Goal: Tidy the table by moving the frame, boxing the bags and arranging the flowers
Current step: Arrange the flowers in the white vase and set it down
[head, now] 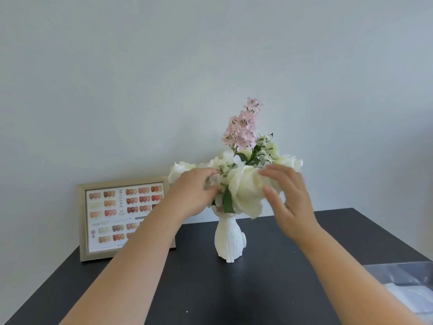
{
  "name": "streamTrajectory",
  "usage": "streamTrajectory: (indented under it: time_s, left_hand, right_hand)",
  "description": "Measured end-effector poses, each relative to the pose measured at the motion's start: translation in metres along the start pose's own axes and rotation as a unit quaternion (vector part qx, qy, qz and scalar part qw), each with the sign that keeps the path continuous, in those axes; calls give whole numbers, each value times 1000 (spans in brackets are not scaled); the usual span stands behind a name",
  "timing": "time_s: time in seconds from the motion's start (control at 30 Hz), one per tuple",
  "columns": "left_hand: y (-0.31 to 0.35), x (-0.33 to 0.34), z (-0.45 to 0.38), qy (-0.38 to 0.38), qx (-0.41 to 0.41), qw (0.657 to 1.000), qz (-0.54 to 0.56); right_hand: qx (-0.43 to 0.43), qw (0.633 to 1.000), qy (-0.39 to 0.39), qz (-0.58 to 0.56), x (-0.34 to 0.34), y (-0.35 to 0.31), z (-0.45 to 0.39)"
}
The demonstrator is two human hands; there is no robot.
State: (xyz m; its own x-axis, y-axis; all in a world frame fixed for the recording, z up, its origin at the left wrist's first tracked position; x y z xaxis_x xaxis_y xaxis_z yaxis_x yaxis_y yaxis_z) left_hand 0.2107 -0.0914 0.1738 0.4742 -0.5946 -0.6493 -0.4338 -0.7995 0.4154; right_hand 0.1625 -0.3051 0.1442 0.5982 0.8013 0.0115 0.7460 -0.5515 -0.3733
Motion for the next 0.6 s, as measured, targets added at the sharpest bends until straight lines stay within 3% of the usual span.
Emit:
streamTrajectory:
  time_s: [0.1,0.17,0.23,0.3,0.4,0.47,0.6]
  left_hand:
    - [-5,-20,5,73,41,996,30]
    - [-17,-41,4,170,16,981,96]
    - [-41,-50,3,224,-55,963,138]
    - [-63,-40,2,164,-153,958,178]
    - [-76,-13,6,31,-256,915,311]
    - [-79,-11,0,45,-266,888,373]
    - [-77,-14,-21,73,-250,894,364]
  right_hand:
    - [92,983,140,80,-23,27,-5]
    - [251,958,111,81,-23,54,-7]
    - [410,911,40,-9,-12,73,-3]
    - [499,859,-8,-116,2,79,1]
    - [484,861,17,-156,9,79,-15]
    - [435,891,36,-127,13,73,-34]
    - [347,935,-7,-71,28,55,-71]
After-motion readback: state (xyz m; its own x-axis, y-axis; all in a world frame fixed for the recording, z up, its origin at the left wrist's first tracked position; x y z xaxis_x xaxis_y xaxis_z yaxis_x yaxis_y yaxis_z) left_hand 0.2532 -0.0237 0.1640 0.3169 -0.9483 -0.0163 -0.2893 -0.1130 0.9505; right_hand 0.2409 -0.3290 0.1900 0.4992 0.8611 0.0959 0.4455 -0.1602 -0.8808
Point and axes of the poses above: each hand's wrist, its own z-axis away from the middle knuckle, its own x-axis out of the palm, y = z × x, the point moved 6 cm from there along -z, towards the middle knuckle, and after that the axes turned 15 degrees about y, right-handed, at the moved point
